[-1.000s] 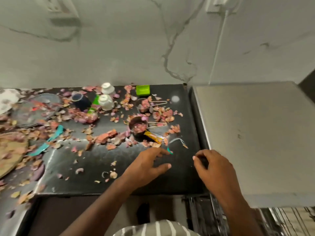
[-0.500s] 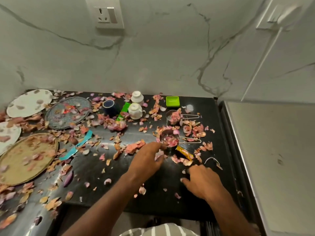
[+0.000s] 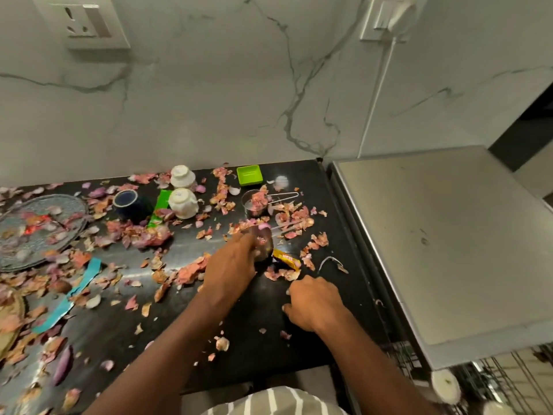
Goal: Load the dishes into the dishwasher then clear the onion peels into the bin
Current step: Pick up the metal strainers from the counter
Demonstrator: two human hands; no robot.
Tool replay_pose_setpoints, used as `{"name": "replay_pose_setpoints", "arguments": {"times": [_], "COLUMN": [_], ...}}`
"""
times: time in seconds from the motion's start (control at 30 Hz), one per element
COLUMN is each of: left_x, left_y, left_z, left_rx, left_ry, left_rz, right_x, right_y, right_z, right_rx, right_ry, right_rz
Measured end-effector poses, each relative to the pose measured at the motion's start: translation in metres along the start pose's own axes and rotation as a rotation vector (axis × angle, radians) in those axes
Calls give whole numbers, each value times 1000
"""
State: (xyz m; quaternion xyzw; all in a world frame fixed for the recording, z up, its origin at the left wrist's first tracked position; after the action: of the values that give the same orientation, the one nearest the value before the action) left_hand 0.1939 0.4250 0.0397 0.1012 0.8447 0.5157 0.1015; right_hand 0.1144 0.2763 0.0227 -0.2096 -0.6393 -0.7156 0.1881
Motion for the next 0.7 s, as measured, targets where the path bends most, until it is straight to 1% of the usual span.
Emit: {"name": "replay_pose_setpoints", "arguments": {"times": [0.07, 0.2, 0.23, 0.3, 0.33, 0.37, 0.43, 0.57, 0.63, 0.7], "left_x": [6, 23, 28, 38, 43, 46, 53, 66, 68, 70], "left_y": [9, 8, 3, -8, -14, -17, -21, -24, -20, -16], "left_z": [2, 8, 10, 12, 13, 14, 16, 13, 10, 10], "left_rx": [234, 922, 1162, 1687, 1885, 2023, 2148, 2204, 2148, 1938], "left_ry": [85, 317, 424, 710, 838, 923, 1010, 1096, 1056, 933], "left_rz": [-49, -54, -45, -26, -23, -24, -23, 21, 38, 45], "right_x": [3, 7, 8, 7, 7, 7, 8, 8, 10, 12], "right_y": [1, -1, -1, -1, -1, -2, -3, -8, -7, -4], "right_z": [-2, 0, 1, 2, 2, 2, 0, -6, -12, -21], "right_rx": [-8, 39, 46, 51, 51, 53, 51, 17, -39, -188], "right_ry": [-3, 3, 8, 14, 14, 15, 10, 6, 2, -20], "right_rz": [-26, -13, -17, -23, -18, -13, -1, 11, -18, -88]}}
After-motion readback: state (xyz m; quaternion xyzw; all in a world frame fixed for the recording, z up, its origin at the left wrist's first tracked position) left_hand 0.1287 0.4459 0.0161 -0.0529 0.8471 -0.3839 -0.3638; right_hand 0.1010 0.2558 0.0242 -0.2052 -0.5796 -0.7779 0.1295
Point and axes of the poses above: each hand's wrist, its own x-axis away from the middle knuckle, its own y-axis out of the back of the hand, z = x × y, the point moved 7 cm from there along -x, towards the middle knuckle, and after that the axes turned 1 degree about -x, right-handed, at the moved point
